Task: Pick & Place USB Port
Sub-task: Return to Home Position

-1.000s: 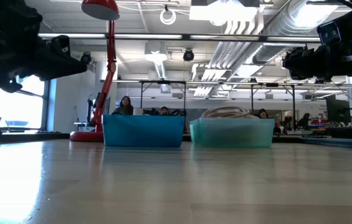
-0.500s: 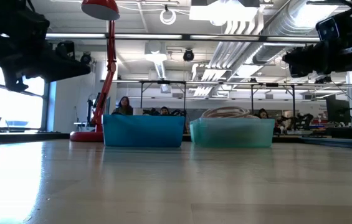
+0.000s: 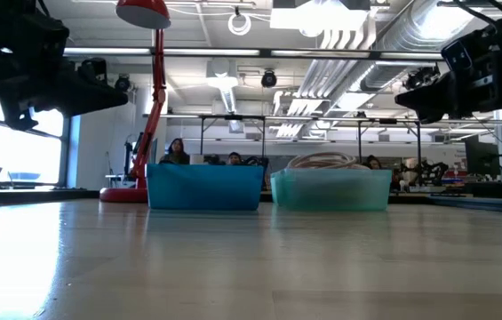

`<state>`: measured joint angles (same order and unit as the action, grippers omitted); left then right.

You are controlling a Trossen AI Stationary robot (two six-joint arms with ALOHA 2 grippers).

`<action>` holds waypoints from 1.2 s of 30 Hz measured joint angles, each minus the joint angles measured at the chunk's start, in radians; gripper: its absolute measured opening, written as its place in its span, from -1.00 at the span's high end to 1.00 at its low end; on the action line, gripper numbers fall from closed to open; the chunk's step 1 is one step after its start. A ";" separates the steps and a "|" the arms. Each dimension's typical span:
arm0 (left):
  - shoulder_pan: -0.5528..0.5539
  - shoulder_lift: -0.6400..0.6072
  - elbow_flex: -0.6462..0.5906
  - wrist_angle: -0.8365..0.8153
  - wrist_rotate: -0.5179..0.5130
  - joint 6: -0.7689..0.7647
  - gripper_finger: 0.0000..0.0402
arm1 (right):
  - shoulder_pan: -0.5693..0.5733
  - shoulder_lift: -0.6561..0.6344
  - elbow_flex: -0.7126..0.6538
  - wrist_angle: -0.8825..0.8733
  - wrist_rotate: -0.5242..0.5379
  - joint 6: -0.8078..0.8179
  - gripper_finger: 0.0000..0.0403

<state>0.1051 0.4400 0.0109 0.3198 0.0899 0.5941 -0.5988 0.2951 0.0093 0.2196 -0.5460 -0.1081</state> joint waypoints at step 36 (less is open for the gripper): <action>0.000 0.000 0.000 0.000 0.031 -0.041 1.00 | 0.441 -0.184 0.088 -0.392 0.375 -0.077 1.00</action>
<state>0.1047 0.4400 0.0109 0.3199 0.1206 0.5534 -0.1583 0.1109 0.0969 -0.1722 -0.1708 -0.1854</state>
